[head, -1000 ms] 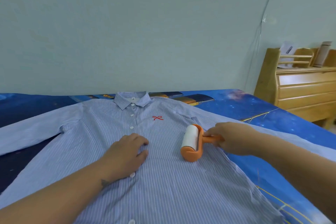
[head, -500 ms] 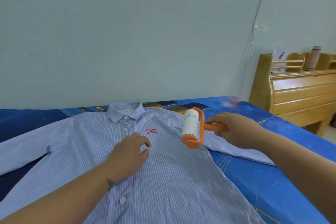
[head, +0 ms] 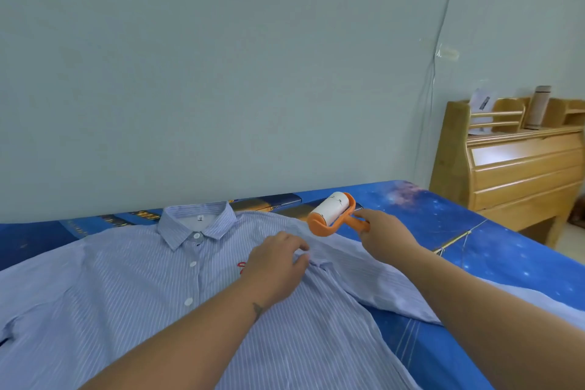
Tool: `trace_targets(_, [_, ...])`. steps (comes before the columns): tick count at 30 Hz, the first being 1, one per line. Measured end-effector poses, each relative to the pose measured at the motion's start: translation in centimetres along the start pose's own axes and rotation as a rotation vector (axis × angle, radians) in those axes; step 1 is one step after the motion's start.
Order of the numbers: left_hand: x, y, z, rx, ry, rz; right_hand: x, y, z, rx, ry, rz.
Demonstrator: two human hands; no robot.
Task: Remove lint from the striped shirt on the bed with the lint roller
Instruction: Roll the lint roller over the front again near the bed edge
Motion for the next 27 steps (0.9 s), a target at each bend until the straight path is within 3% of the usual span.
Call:
trace_targets(12, [4.4,4.9,0.2,0.000,0.016,-0.018,4.9,5.2,-1.5,-0.097,0.156,-0.075])
trace_targets(27, [4.1,5.5,0.4,0.048,0.051,-0.013,6.8,7.0,-1.8,-0.316,0.134,-0.034])
Point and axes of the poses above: each hand's wrist, its own x-axis towards the middle knuckle, its own y-axis out of the palm, z = x × y, the point moved 1 cm from there along x, towards the middle knuckle, and after that the axes turned 9 degrees about -y, right-handed, at the moved point
